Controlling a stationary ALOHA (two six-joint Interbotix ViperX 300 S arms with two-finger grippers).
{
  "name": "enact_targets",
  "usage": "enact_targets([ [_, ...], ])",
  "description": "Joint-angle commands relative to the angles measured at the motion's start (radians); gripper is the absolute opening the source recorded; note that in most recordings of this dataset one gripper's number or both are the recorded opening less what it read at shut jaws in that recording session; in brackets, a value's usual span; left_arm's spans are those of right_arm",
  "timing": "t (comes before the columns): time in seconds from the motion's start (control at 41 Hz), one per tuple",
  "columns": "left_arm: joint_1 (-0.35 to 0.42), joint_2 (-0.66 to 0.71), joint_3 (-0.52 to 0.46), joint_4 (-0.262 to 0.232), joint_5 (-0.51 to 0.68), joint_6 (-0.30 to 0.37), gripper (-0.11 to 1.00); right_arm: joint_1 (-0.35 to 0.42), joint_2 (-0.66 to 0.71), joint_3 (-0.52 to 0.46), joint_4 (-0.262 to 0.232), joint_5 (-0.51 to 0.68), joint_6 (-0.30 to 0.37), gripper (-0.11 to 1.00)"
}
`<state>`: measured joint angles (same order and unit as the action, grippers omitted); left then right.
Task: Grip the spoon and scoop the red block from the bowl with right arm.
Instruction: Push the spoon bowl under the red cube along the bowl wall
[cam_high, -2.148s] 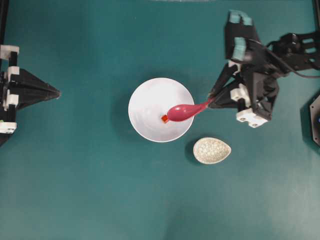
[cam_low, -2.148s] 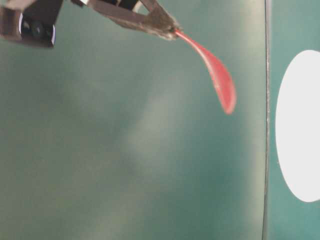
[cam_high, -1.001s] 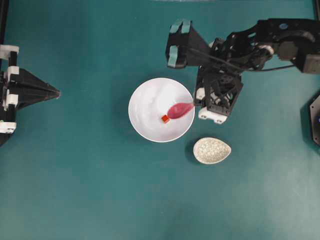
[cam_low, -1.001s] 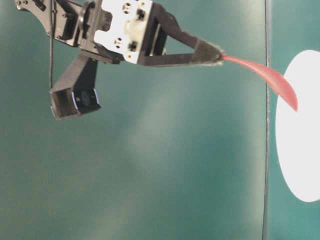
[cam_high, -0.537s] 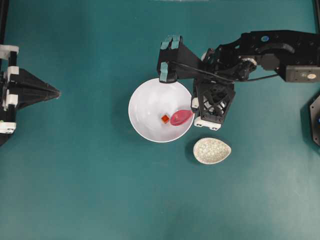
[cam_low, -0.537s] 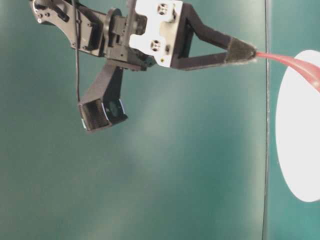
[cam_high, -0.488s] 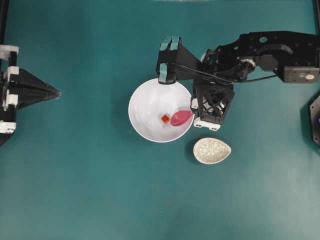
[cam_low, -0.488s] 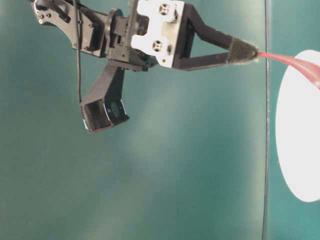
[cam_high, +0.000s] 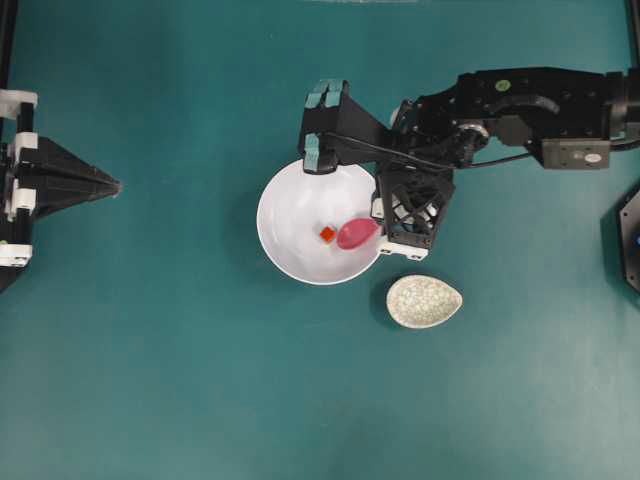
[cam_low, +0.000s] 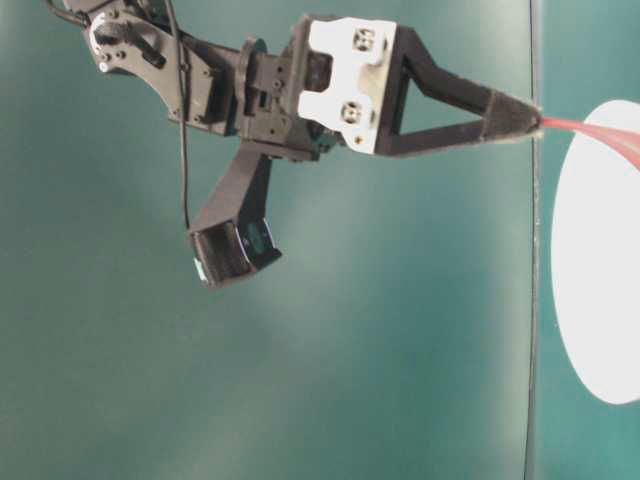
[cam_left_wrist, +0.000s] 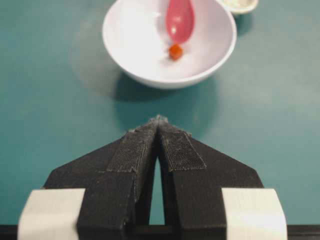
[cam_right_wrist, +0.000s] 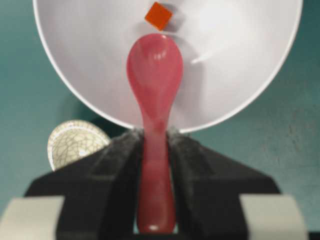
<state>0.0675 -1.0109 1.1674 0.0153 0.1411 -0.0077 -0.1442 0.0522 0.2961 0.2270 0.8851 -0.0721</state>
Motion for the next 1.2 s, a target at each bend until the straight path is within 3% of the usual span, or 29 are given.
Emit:
enact_targets([
  [0.0,0.003,0.000,-0.017,0.003,-0.008,0.000,0.00,0.005,0.000,-0.035,0.000,-0.002,-0.006,0.24],
  [0.317,0.003,-0.003,-0.018,0.003,-0.008,0.000,0.00,0.006,0.035,-0.074,-0.025,-0.011,-0.005,0.24],
  [1.172,0.003,-0.003,-0.018,0.003,-0.008,0.000,0.00,0.008,0.064,-0.098,-0.025,-0.146,0.005,0.24],
])
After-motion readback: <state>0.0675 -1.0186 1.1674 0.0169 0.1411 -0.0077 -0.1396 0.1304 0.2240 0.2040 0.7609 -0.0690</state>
